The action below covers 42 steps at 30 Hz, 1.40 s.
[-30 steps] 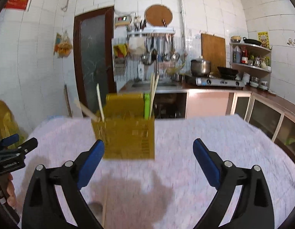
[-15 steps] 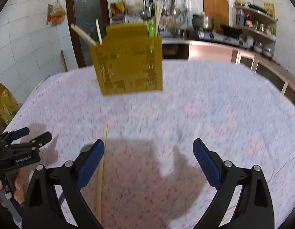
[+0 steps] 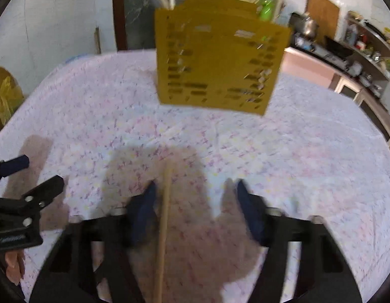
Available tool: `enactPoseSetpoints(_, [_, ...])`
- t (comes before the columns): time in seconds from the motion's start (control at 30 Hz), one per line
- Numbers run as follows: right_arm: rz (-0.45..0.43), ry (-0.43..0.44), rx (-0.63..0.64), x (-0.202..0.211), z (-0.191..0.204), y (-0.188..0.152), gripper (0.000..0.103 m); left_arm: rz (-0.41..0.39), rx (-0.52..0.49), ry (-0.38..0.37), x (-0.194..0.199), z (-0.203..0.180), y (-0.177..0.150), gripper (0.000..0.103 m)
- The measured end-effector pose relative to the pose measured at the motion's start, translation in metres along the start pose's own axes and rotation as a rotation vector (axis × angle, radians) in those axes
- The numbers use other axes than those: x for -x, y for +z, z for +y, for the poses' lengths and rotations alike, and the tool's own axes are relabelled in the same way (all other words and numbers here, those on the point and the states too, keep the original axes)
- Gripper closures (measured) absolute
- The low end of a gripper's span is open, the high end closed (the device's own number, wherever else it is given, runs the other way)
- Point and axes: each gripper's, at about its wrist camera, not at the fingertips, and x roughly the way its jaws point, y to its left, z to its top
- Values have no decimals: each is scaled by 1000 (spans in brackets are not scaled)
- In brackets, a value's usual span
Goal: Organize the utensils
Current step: 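Grasp a wooden chopstick with the right tool while the left tool grasps the grey metal spoon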
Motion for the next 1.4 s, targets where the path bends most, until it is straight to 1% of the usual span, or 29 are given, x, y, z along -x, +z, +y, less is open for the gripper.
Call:
enactPoseSetpoints(0.03, [0,9,2,1,1,0,61,1,-3,6,0,-1,0,6])
enactPoseSetpoints(0.1, [-4,21,9,3,2,0,81,-1,-11,13,1,-3,-1,6])
enactPoseSetpoints(0.17, [-6,30,-2,6,-2,-3,91,-2,-21,11,3,-7,-1,6])
enactPoseSetpoints(0.27, [-7,50,-37,12,-17,-8,93,-2,-21,-17,7,-16,-2,6])
enactPoseSetpoints(0.37, [-5,45,-57,18,-36,-14,96,3,-24,-49,10,-28,-2,6])
enactPoseSetpoints(0.43, [-2,34,-63,20,-51,-17,96,8,-30,-72,11,-37,-2,6])
enactPoseSetpoints(0.6, [11,17,-87,24,-82,-26,96,32,-63,-131,9,-71,-2,6])
enactPoseSetpoints(0.67, [15,26,-107,26,-94,-29,96,42,-85,-147,7,-84,-4,7])
enactPoseSetpoints(0.73, [17,30,-122,27,-101,-30,96,49,-120,-151,6,-97,-5,12])
enactPoseSetpoints(0.8, [16,34,-129,27,-106,-31,96,65,-153,-148,3,-110,-7,19])
enactPoseSetpoints(0.83, [15,35,-131,28,-107,-33,96,69,-162,-141,2,-112,-7,21])
enactPoseSetpoints(0.87, [14,36,-135,28,-107,-33,96,68,-171,-124,0,-115,-7,24])
enactPoseSetpoints(0.93, [12,37,-140,27,-107,-33,96,72,-178,-112,-1,-117,-5,31])
enactPoseSetpoints(0.97, [11,37,-142,26,-107,-33,96,74,-177,-116,-1,-116,-4,38])
enactPoseSetpoints(1.0, [10,37,-145,26,-107,-33,96,77,-174,-119,0,-114,-3,47])
enactPoseSetpoints(1.07, [8,40,-149,27,-108,-35,96,88,-169,-118,0,-112,1,58])
enactPoseSetpoints(1.13, [7,36,-150,27,-107,-34,96,100,-163,-118,-1,-110,4,63])
enactPoseSetpoints(1.17, [5,34,-152,27,-107,-35,96,105,-162,-120,-1,-110,5,68])
enactPoseSetpoints(1.3, [-9,39,-165,29,-106,-34,96,111,-155,-135,-2,-107,8,68])
enactPoseSetpoints(1.4, [-50,39,-175,38,-107,-31,98,100,-139,-145,2,-104,9,68])
